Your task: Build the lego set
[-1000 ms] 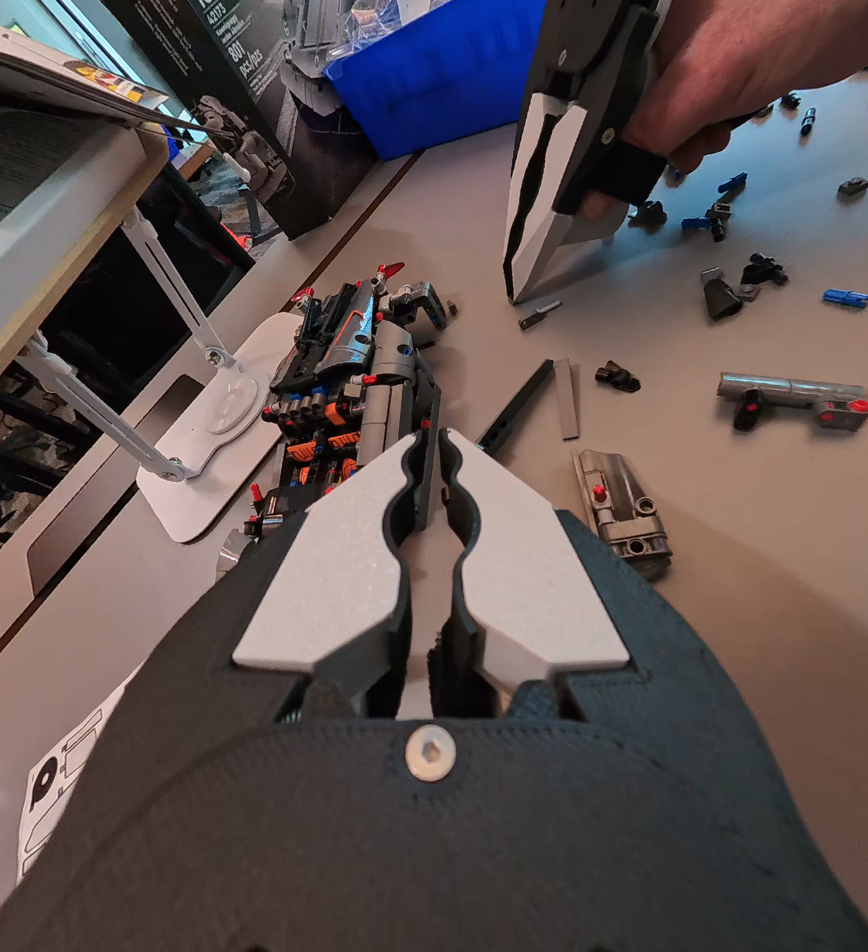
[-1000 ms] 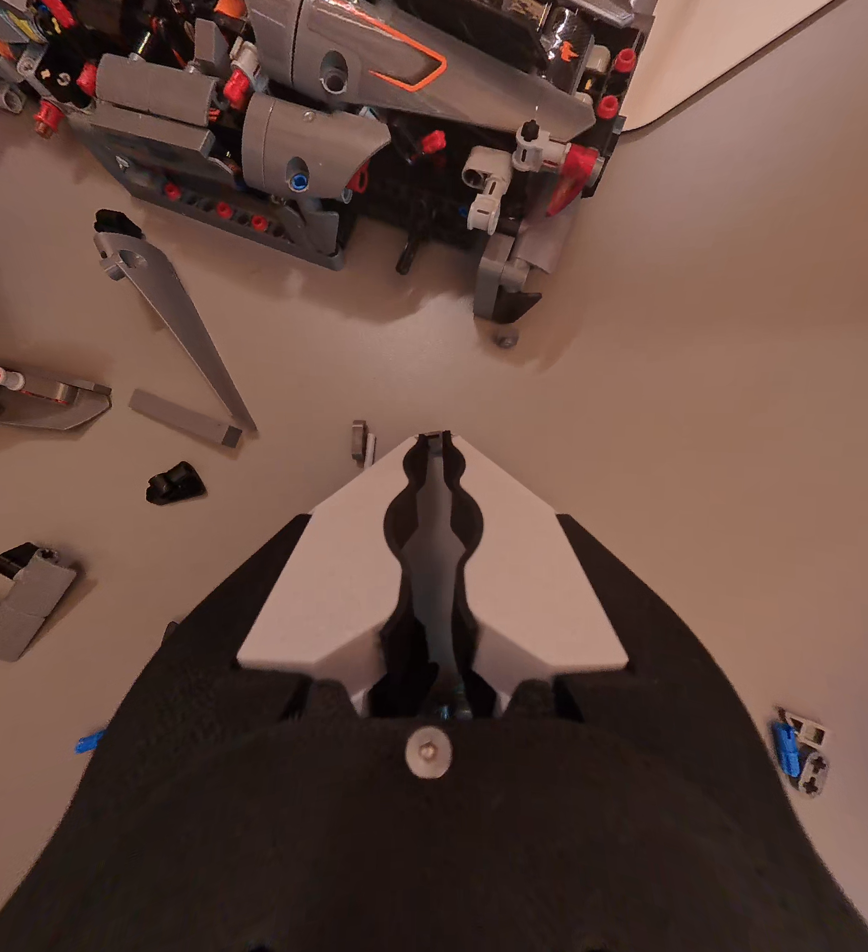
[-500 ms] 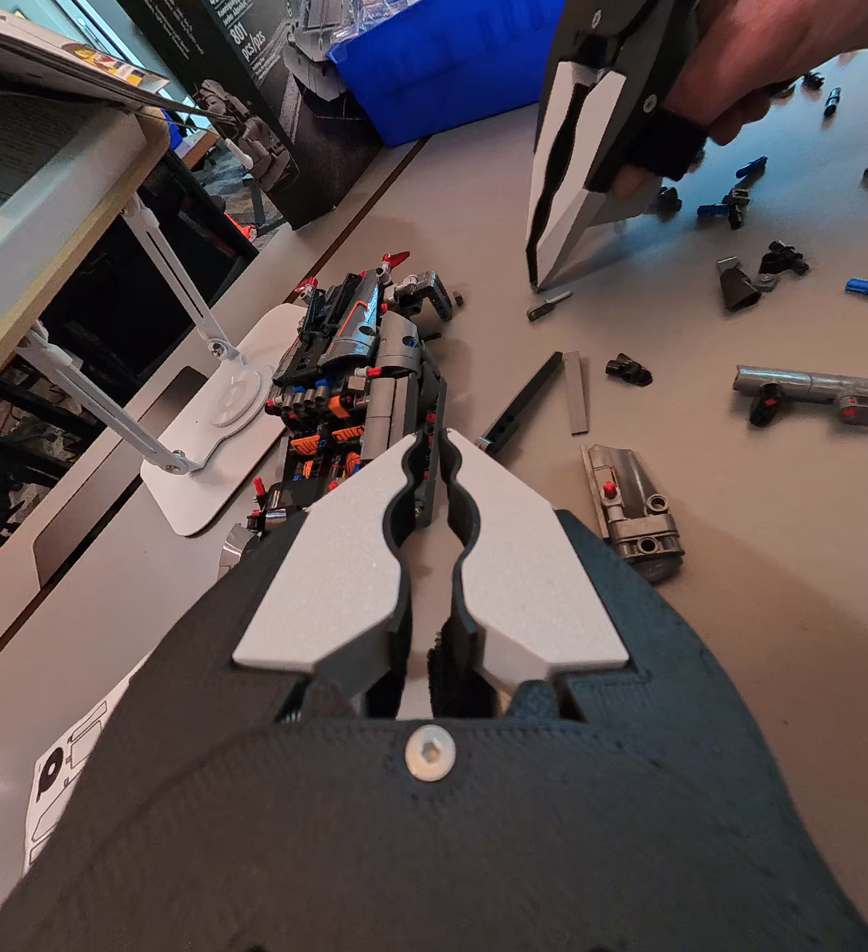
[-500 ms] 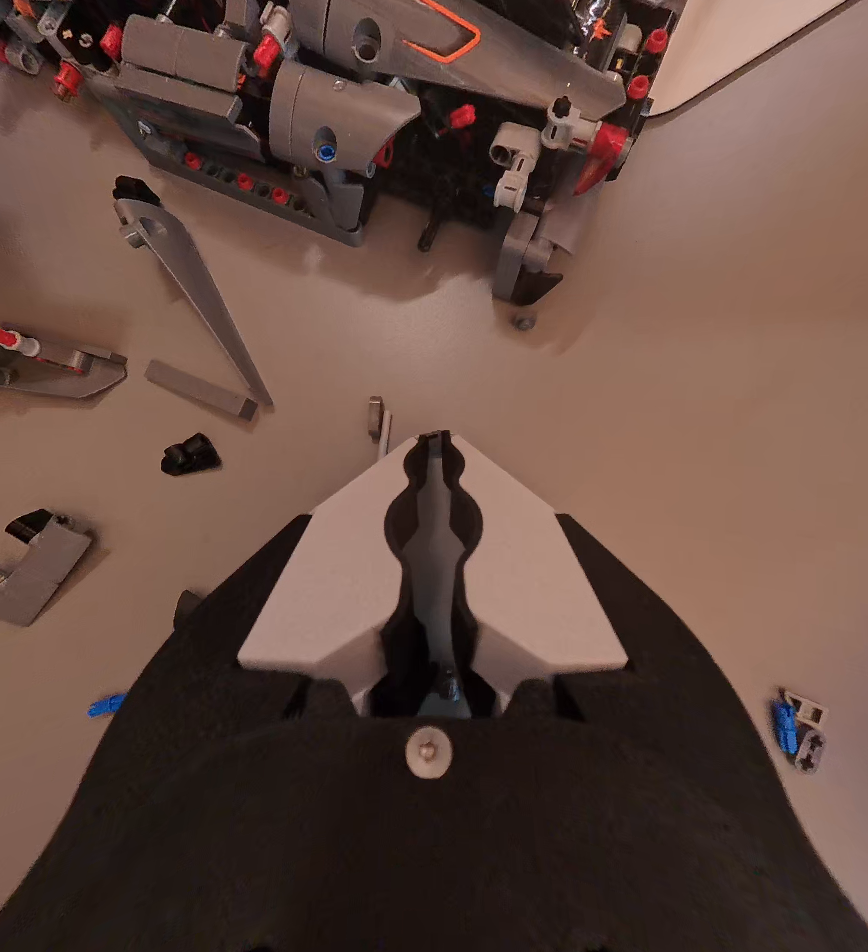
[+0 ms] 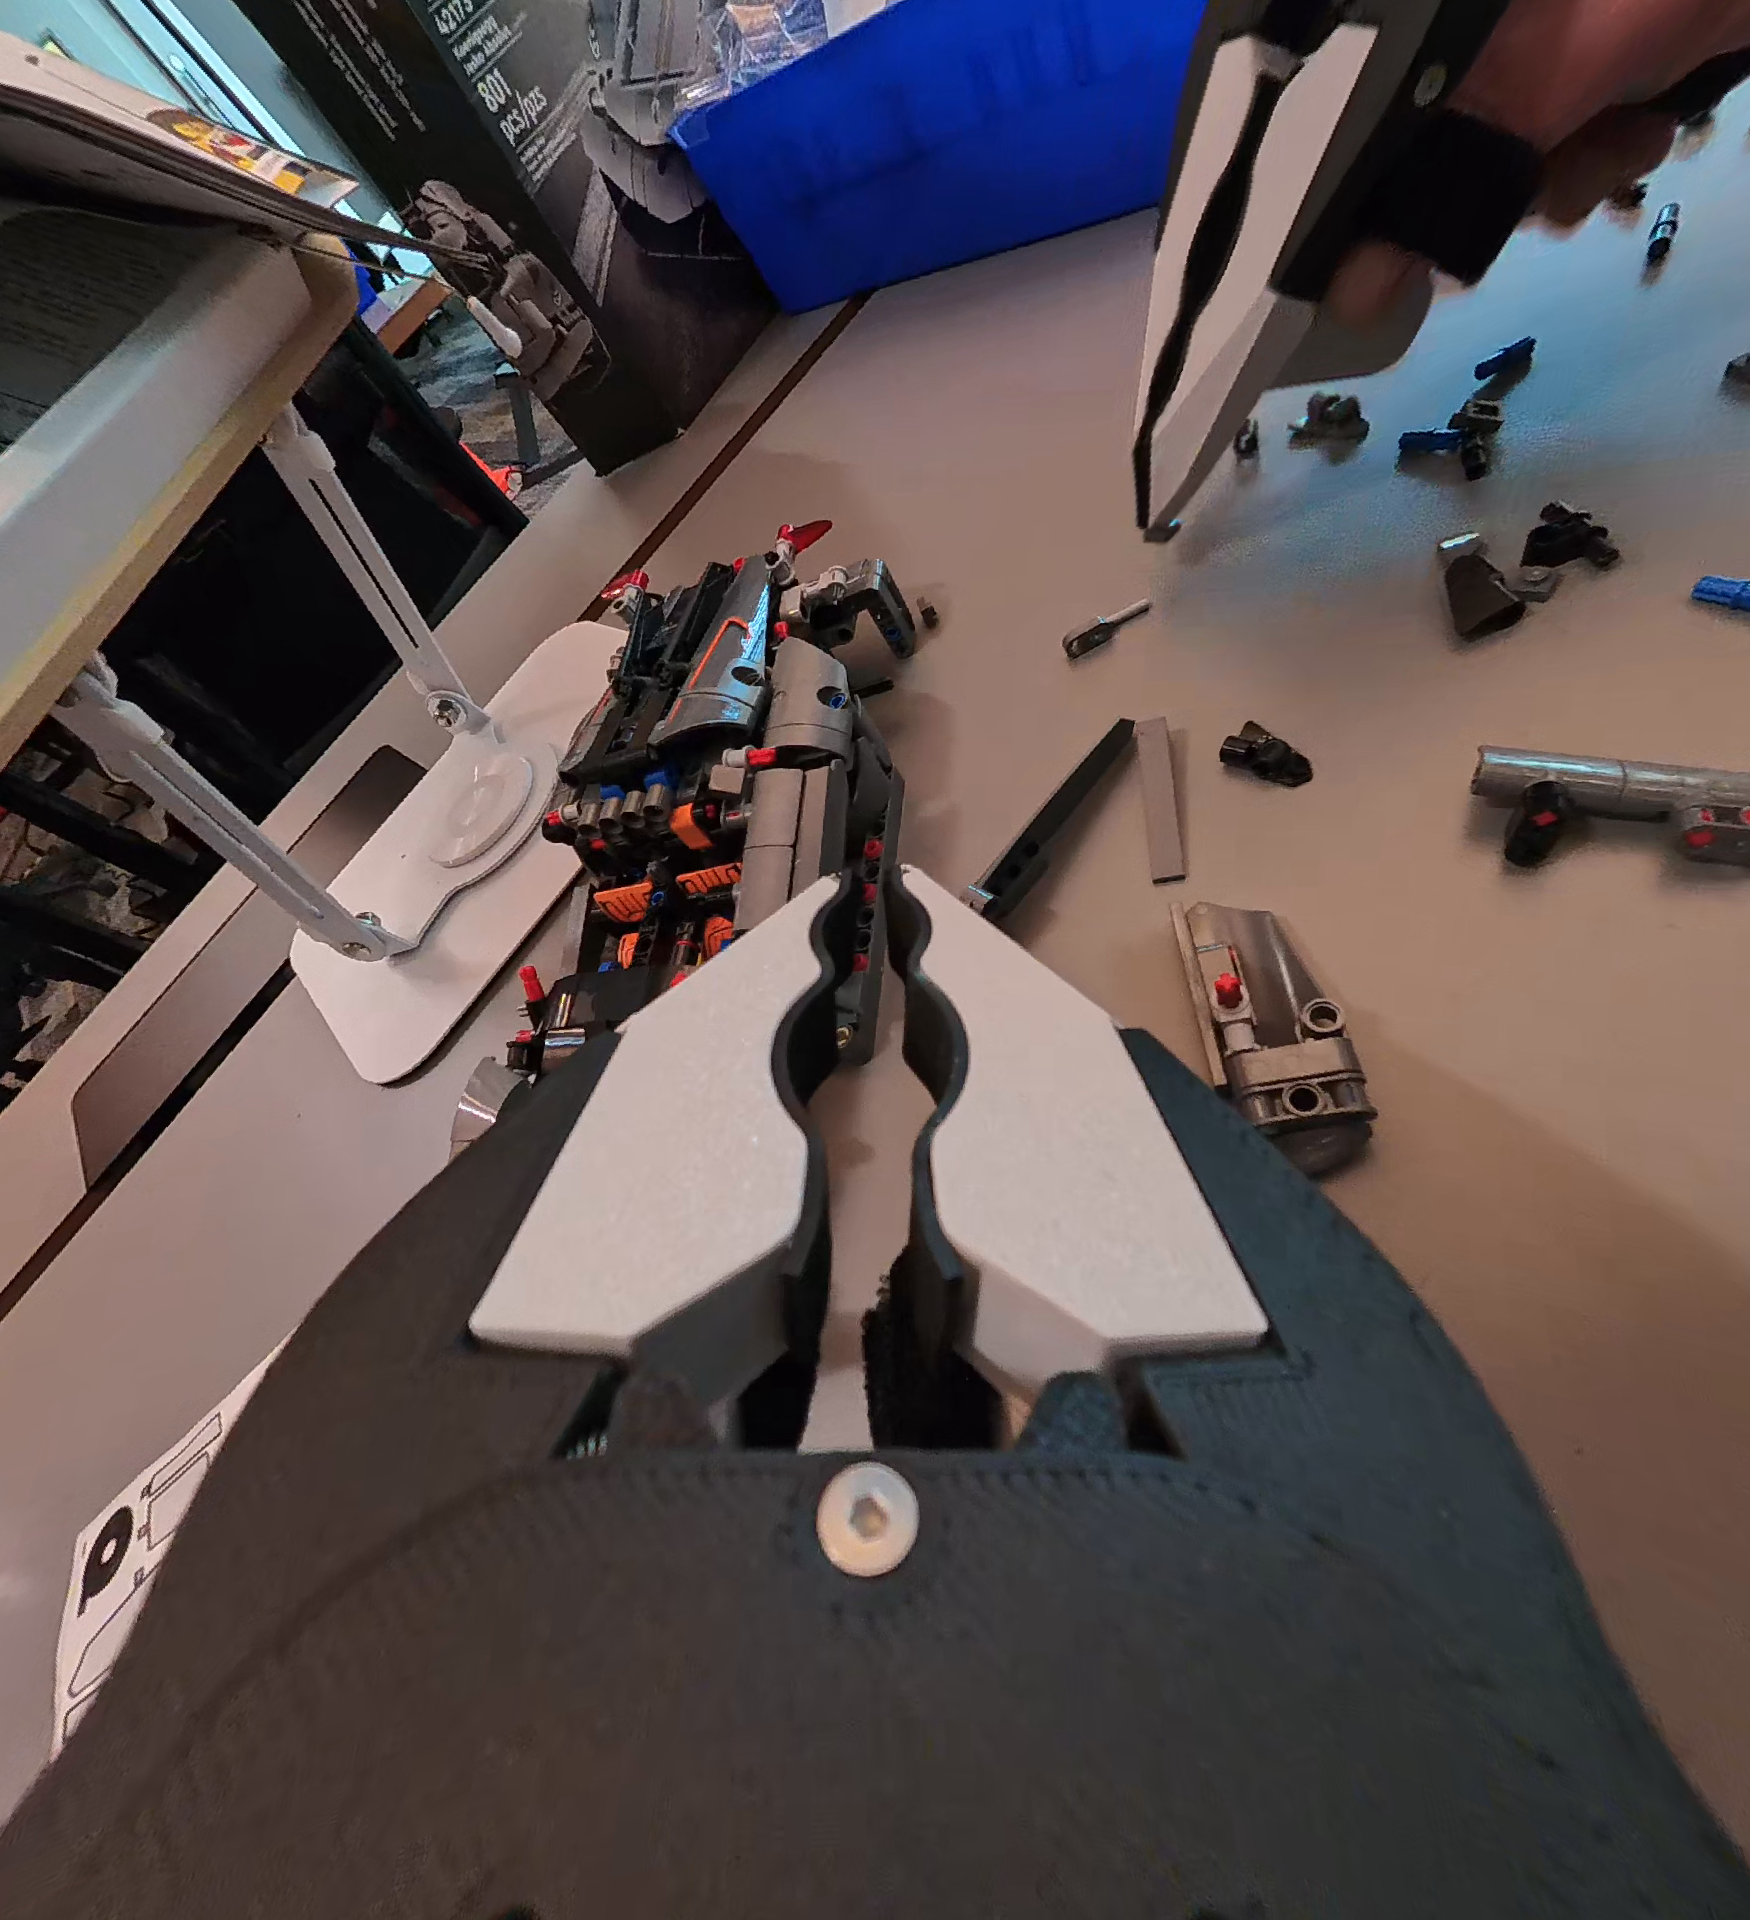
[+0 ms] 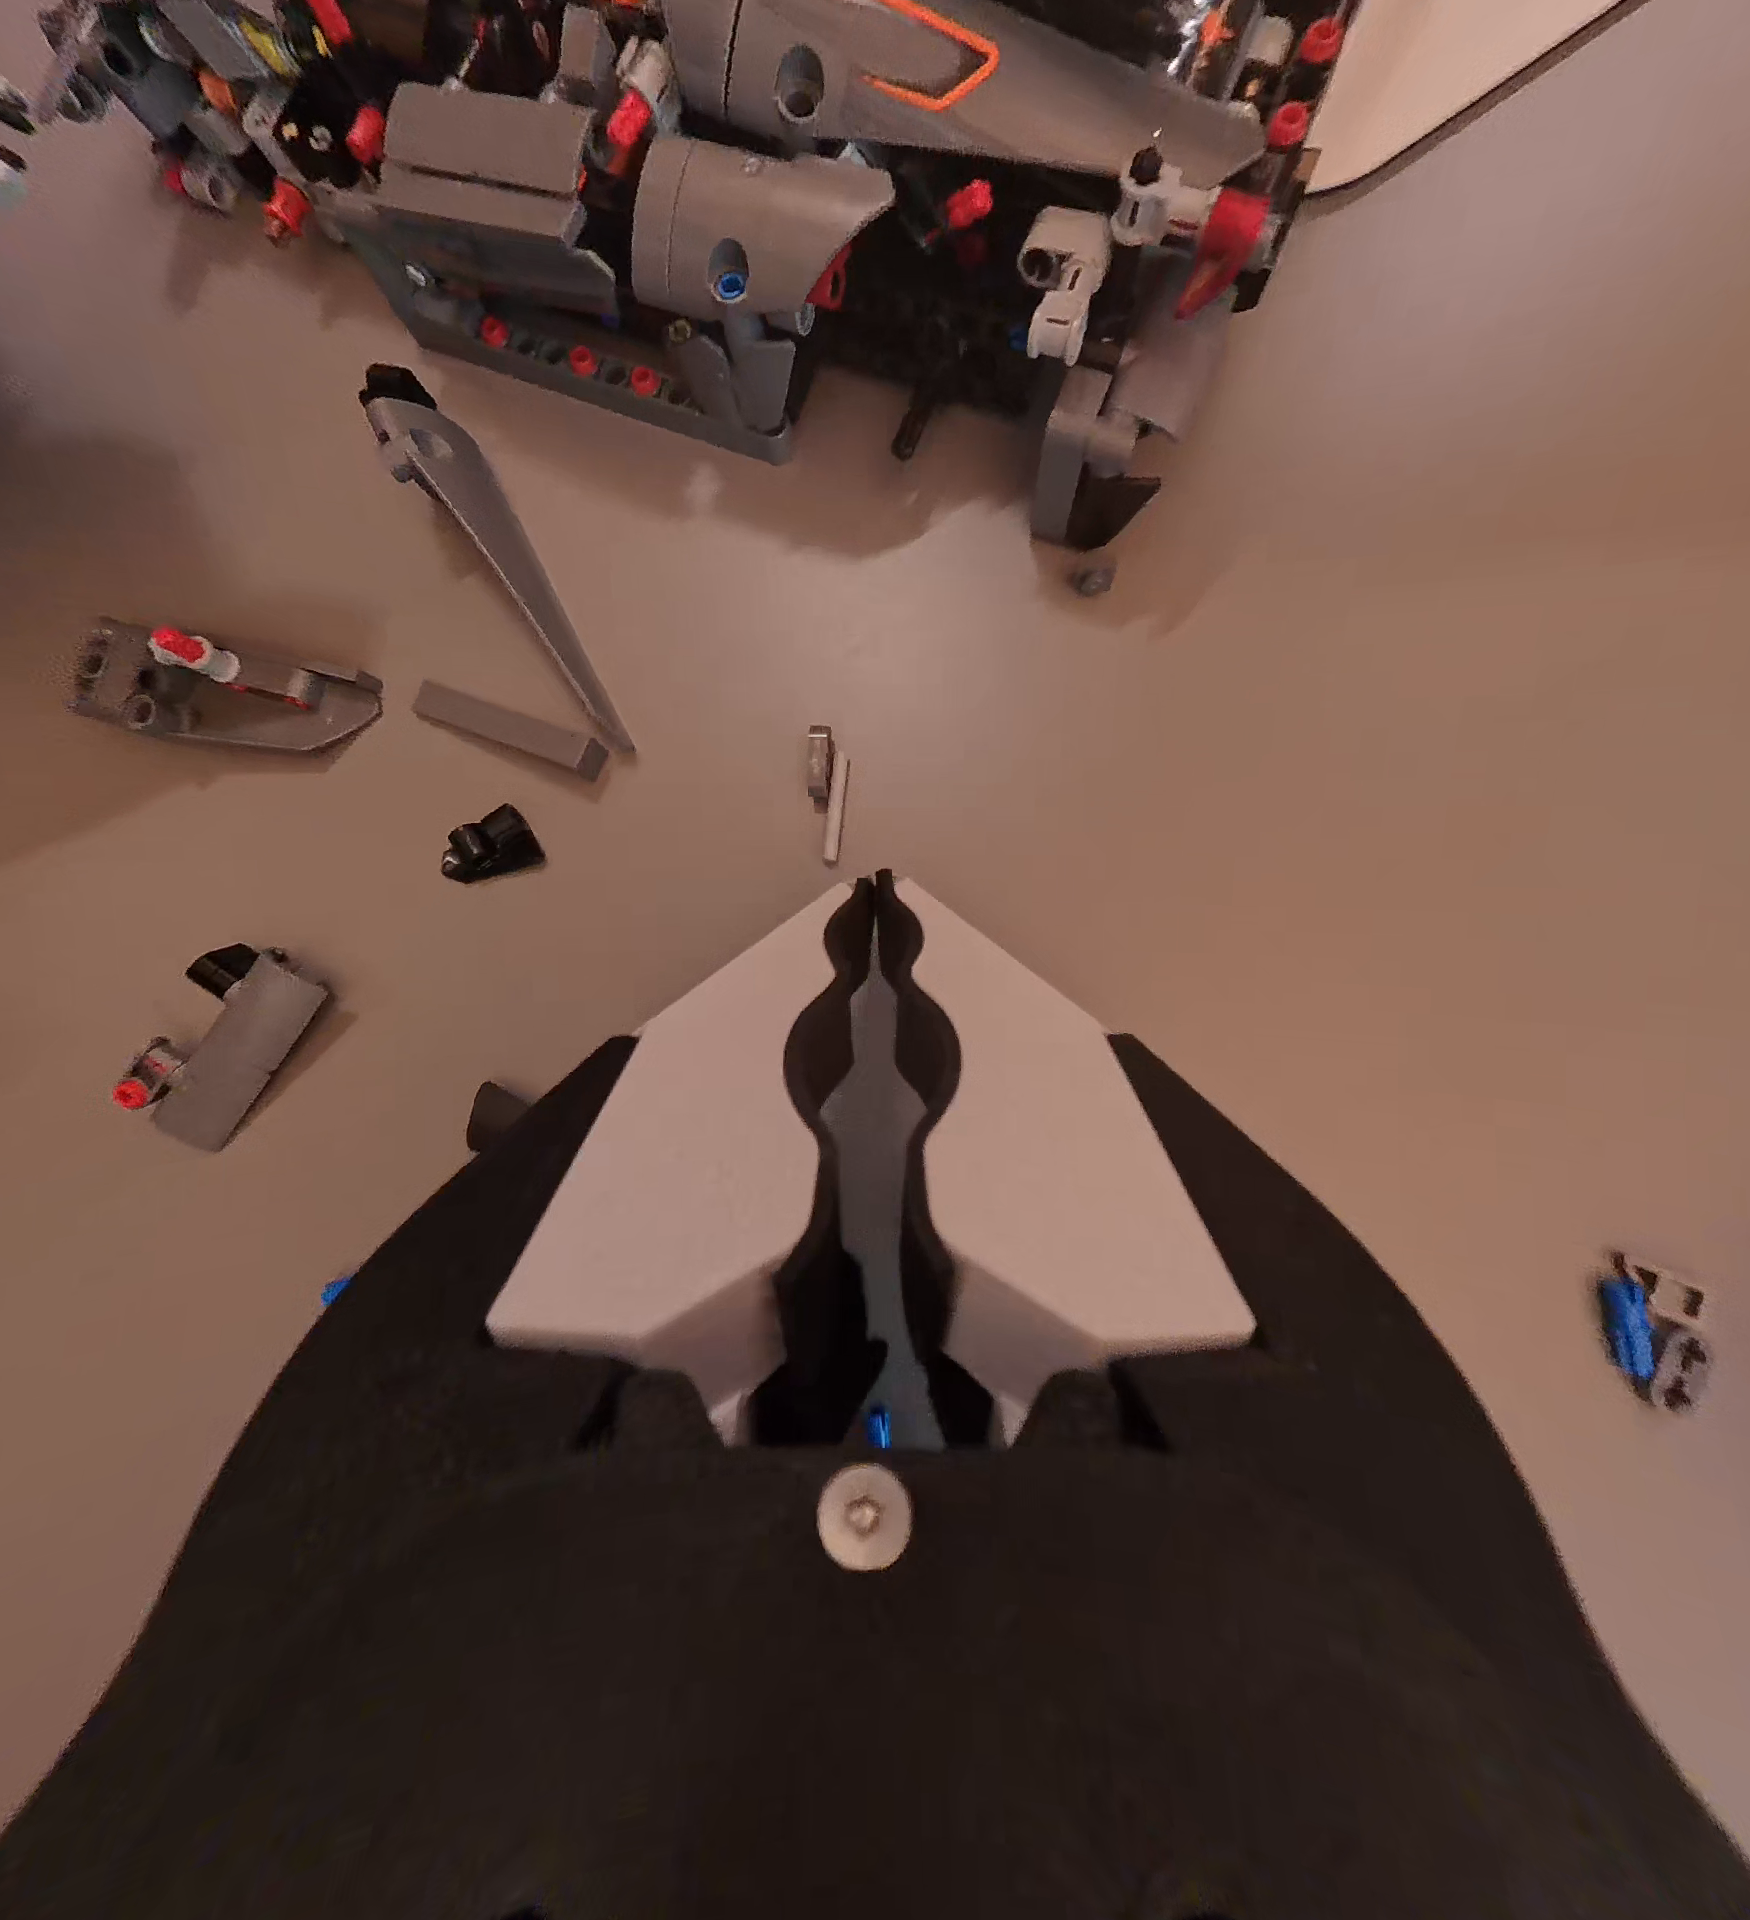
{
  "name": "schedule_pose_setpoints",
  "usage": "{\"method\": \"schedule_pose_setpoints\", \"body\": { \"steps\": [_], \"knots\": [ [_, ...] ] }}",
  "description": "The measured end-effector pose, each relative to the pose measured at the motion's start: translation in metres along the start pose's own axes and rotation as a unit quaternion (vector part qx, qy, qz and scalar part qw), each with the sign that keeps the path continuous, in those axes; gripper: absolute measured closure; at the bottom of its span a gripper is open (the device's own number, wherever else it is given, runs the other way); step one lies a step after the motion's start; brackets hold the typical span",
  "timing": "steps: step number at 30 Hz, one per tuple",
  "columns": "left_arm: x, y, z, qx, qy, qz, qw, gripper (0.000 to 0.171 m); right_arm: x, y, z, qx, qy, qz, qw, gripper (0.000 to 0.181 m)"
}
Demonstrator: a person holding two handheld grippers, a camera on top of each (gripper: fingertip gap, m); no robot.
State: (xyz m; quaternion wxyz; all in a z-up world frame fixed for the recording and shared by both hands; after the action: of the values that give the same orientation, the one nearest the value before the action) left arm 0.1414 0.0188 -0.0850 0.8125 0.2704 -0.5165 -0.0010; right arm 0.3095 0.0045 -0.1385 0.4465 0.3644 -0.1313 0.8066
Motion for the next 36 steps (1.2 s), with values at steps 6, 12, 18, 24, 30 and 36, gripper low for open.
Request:
{"method": "schedule_pose_setpoints", "body": {
  "steps": [6, 12, 18, 24, 30, 36],
  "knots": [
    [0.001, -0.002, -0.001, -0.003, 0.0, 0.0, 1.0, 0.169, 0.003, -0.009, 0.014, -0.012, -0.025, -0.007, 1.0, 0.176],
    [-0.001, -0.001, -0.001, -0.001, 0.003, 0.0, 1.0, 0.169, 0.014, -0.013, 0.005, -0.024, -0.018, 0.005, 1.0, 0.174],
    [0.0, 0.001, 0.0, -0.002, -0.001, 0.007, 1.0, 0.169, 0.021, -0.049, 0.057, -0.058, -0.088, -0.049, 0.993, 0.172],
    [0.0, -0.003, -0.002, -0.011, 0.0, 0.006, 1.0, 0.169, -0.003, -0.082, 0.118, -0.129, -0.137, -0.09, 0.978, 0.167],
    [-0.001, -0.001, -0.002, -0.005, 0.001, 0.009, 1.0, 0.169, -0.035, -0.121, 0.167, -0.224, -0.207, -0.113, 0.946, 0.166],
    [-0.004, 0.002, -0.005, 0.003, 0.006, 0.01, 1.0, 0.168, -0.061, -0.146, 0.181, -0.269, -0.246, -0.108, 0.925, 0.164]
  ]
}}
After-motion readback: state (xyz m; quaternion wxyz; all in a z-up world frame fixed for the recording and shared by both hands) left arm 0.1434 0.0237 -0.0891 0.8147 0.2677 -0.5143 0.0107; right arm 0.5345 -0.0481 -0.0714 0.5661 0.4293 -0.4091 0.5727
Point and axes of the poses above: each gripper's, where its closed fingertips meet, z back along the fingers, x out of its top, y = z × x across the jaws, the point moved 1 cm from there along z, back along the fingers, and after that the axes turned 5 degrees about -y, right-handed, at the moved point
